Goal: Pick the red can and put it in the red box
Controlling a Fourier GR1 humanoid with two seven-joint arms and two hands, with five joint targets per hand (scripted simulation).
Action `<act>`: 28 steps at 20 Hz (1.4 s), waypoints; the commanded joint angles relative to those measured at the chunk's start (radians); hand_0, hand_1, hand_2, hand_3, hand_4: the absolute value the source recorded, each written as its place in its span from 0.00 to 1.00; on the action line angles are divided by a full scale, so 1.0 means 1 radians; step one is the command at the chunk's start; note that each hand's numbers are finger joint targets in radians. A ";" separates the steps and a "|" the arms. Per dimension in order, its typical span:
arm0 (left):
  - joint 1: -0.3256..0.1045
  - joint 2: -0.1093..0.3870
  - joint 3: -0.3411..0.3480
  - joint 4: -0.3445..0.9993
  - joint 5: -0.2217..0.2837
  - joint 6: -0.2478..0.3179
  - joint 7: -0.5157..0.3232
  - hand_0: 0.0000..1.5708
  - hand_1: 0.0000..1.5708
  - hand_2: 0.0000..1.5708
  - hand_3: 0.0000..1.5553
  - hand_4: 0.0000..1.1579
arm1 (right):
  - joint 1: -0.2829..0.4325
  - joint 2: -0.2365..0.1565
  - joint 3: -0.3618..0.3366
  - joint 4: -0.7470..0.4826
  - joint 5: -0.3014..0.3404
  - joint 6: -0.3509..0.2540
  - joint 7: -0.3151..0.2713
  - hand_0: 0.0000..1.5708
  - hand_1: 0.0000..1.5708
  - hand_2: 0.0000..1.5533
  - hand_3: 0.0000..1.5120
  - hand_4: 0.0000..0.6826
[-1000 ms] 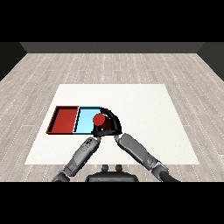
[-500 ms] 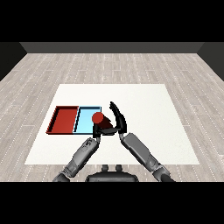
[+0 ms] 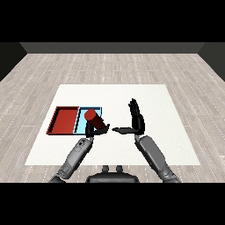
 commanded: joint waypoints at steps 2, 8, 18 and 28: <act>-0.064 0.088 0.060 -0.018 -0.055 0.038 0.068 1.00 1.00 1.00 0.95 0.98 | 0.183 -0.118 -0.082 -0.185 -0.049 0.045 0.008 0.00 0.00 0.00 0.00 0.00; 0.008 0.277 0.166 0.020 -0.051 -0.041 0.040 1.00 1.00 0.99 0.94 0.96 | 0.334 -0.186 -0.172 -0.148 -0.067 0.082 -0.055 0.00 0.00 0.00 0.00 0.00; -0.191 0.342 0.303 0.474 -0.086 -0.100 0.074 1.00 1.00 0.99 0.95 0.94 | 0.331 -0.194 -0.243 -0.043 -0.042 0.099 -0.049 0.00 0.00 0.00 0.00 0.00; -0.414 0.324 0.368 1.005 -0.137 -0.112 0.022 0.99 0.99 0.93 0.92 0.87 | 0.225 -0.107 -0.238 0.129 -0.028 0.093 -0.073 0.00 0.00 0.00 0.00 0.00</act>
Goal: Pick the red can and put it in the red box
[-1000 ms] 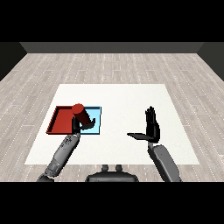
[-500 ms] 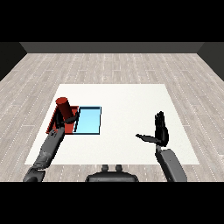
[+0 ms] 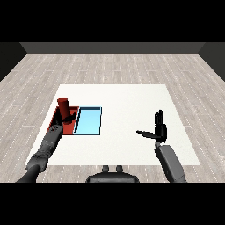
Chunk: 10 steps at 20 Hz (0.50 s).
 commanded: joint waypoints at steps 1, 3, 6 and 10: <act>-0.059 -0.018 0.000 0.175 -0.029 0.009 0.062 0.87 0.87 0.79 0.83 0.82 | -0.049 0.031 -0.014 0.114 -0.015 0.032 -0.032 0.00 0.00 0.00 0.00 0.00; -0.076 -0.015 -0.011 0.234 -0.050 0.036 0.123 0.44 0.44 0.46 0.32 0.64 | -0.070 0.031 -0.026 0.121 -0.002 0.006 -0.027 0.00 0.00 0.00 0.00 0.00; -0.076 -0.025 -0.023 0.295 -0.067 0.023 0.150 0.38 0.38 0.40 0.26 0.67 | -0.089 0.064 -0.019 0.167 0.006 0.007 -0.064 0.00 0.00 0.00 0.00 0.00; -0.036 0.035 0.048 0.320 -0.004 -0.017 0.151 0.56 0.56 0.56 0.22 0.58 | -0.094 0.024 -0.068 0.190 -0.026 0.067 -0.086 0.00 0.00 0.00 0.00 0.00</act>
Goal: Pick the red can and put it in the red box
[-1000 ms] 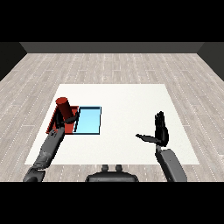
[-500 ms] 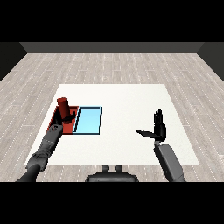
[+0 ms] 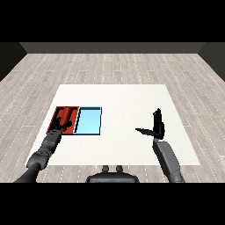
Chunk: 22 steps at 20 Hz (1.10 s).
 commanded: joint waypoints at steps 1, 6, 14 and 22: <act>0.023 0.018 0.052 0.045 0.042 0.013 0.007 0.70 0.70 0.67 0.00 0.57 | -0.006 0.037 0.017 0.022 0.017 -0.013 -0.022 0.00 0.00 0.00 0.00 0.00; 0.008 0.042 0.025 0.079 0.012 -0.114 0.070 0.00 0.00 0.00 0.00 0.00 | -0.019 0.016 -0.024 0.007 -0.011 0.009 -0.011 0.00 0.00 0.00 0.00 0.00; -0.038 0.035 0.037 0.023 0.016 -0.057 0.024 0.00 0.00 0.00 0.00 0.00 | 0.027 0.021 -0.026 -0.060 -0.030 0.035 -0.002 0.00 0.00 0.00 0.00 0.00; -0.006 0.053 0.182 -0.184 0.167 -0.284 -0.332 0.43 0.43 0.24 0.00 0.00 | 0.003 0.014 -0.010 -0.080 -0.028 0.090 -0.013 0.00 0.00 0.00 0.00 0.00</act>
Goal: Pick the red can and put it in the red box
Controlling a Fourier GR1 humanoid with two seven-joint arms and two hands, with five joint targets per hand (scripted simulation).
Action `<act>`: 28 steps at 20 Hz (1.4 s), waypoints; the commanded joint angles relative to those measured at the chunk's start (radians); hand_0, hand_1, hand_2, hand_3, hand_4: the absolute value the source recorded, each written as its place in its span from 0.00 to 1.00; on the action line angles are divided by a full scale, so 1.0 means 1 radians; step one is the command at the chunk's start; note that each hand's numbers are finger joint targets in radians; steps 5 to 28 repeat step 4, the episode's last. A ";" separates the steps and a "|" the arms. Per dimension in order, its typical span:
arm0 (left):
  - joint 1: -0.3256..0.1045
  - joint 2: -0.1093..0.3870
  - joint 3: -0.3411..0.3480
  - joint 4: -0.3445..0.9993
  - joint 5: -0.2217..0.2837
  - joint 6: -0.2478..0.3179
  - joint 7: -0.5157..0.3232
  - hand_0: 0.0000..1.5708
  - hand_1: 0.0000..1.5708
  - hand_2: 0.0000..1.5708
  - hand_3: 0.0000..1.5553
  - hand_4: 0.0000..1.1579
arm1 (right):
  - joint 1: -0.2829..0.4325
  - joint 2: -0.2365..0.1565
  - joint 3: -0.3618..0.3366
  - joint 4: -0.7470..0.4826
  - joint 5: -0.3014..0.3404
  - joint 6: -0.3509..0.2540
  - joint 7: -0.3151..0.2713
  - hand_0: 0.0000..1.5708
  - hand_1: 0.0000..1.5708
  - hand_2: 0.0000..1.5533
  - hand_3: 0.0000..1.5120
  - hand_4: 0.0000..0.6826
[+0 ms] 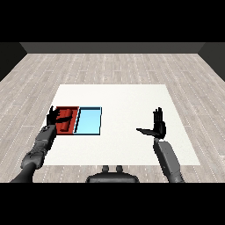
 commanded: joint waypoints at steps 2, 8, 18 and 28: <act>0.042 -0.042 0.032 -0.147 0.053 -0.119 -0.161 0.70 0.70 0.74 0.00 0.00 | 0.065 0.003 0.039 -0.073 0.013 0.041 -0.026 0.00 0.00 0.00 0.00 0.00; 0.073 -0.087 0.047 -0.228 0.093 -0.180 -0.214 0.00 0.00 0.00 0.00 0.00 | 0.061 -0.014 0.038 -0.102 0.011 0.048 -0.012 0.00 0.00 0.00 0.00 0.00; 0.073 -0.087 0.047 -0.228 0.093 -0.180 -0.214 0.00 0.00 0.00 0.00 0.00 | 0.061 -0.014 0.038 -0.102 0.011 0.048 -0.012 0.00 0.00 0.00 0.00 0.00; 0.073 -0.087 0.047 -0.228 0.093 -0.180 -0.214 0.00 0.00 0.00 0.00 0.00 | 0.061 -0.014 0.038 -0.102 0.011 0.048 -0.012 0.00 0.00 0.00 0.00 0.00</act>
